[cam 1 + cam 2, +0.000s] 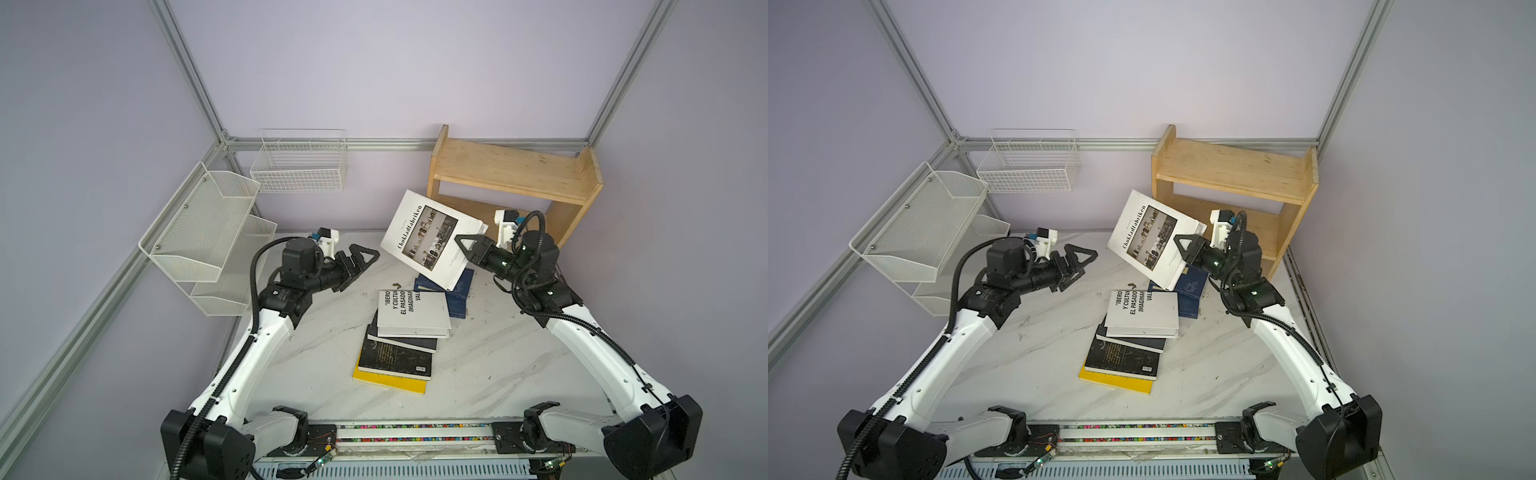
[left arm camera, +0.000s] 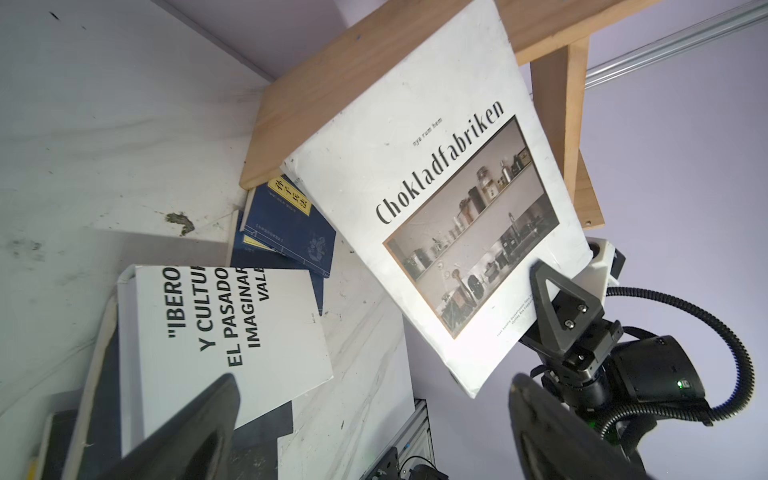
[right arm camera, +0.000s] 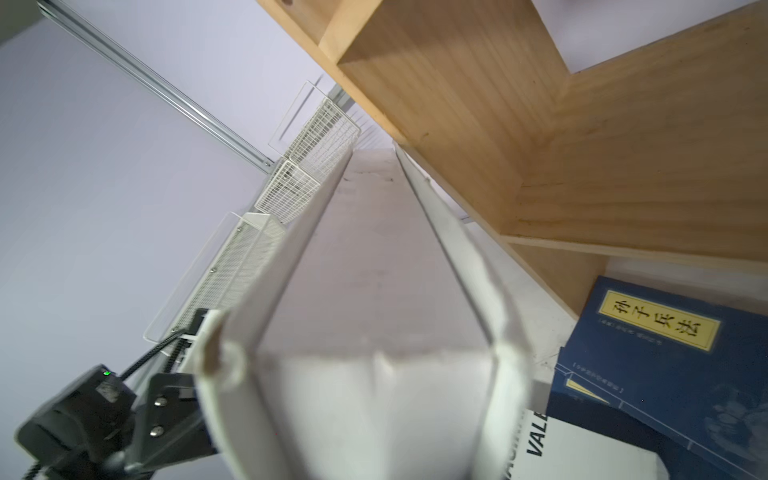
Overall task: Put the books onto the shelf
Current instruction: 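Lift the white book with both grippers and carry it toward the shelf, then lower the white book onto the shelf's bottom tier with both grippers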
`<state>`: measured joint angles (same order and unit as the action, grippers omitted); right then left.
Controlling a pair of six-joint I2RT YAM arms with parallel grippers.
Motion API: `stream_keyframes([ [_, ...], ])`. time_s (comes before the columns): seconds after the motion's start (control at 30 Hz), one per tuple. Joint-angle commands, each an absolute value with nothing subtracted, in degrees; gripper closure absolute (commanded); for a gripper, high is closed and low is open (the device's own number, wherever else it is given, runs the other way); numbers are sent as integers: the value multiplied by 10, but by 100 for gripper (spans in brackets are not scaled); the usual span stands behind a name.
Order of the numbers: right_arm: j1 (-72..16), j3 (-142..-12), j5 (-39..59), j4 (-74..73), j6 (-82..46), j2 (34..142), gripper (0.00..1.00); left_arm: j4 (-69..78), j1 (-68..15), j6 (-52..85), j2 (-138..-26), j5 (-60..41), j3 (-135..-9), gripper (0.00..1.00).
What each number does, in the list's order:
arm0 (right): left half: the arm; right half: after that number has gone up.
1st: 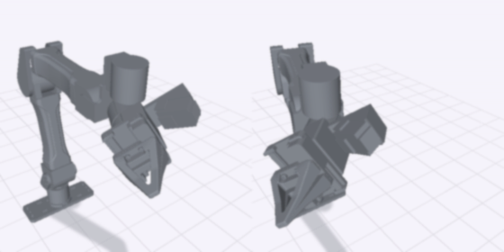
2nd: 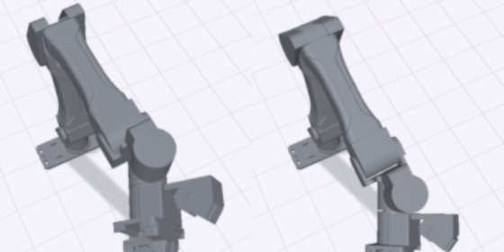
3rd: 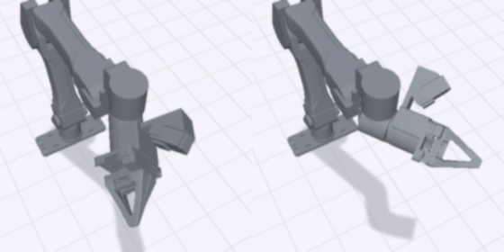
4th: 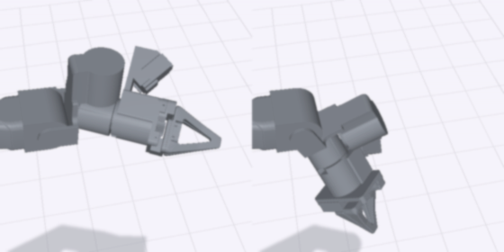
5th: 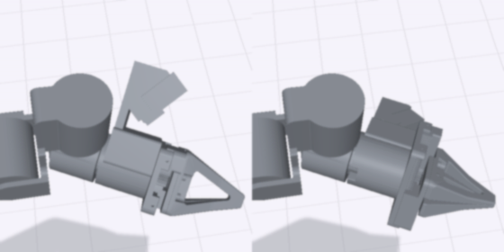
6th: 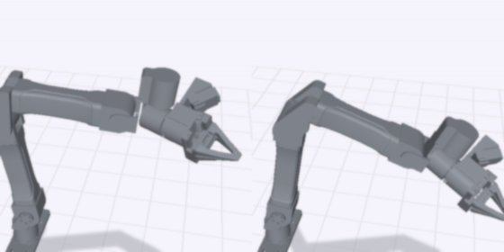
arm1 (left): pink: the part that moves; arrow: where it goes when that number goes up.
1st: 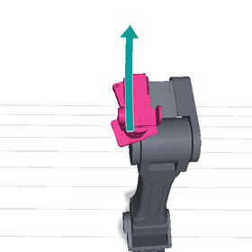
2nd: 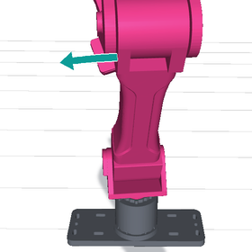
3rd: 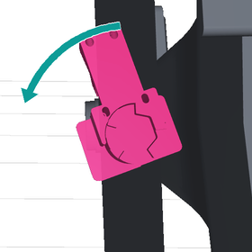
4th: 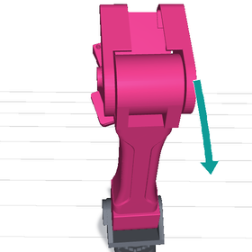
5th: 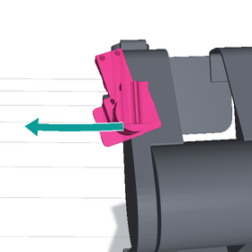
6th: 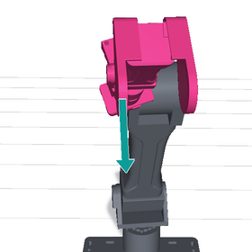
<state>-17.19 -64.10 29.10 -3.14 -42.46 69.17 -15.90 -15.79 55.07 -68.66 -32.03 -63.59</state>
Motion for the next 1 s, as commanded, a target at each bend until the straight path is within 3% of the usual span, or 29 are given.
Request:
stream_keyframes([
  [0.0,-140,-636,430,-83,-548,677,66,-11,-204,590,-684,-250,-588,0],
  [0.2,-101,-608,500,-124,-631,668,67,154,-259,651,-724,-209,-549,0],
  [0.53,-66,-547,538,-197,-741,652,67,271,-312,682,-755,-149,-541,3],
  [0.7,-64,-487,529,-314,-831,651,67,290,-339,683,-751,-110,-529,13],
  [0.97,-57,-445,521,-315,-824,632,66,329,-384,693,-766,-37,-522,37],
])
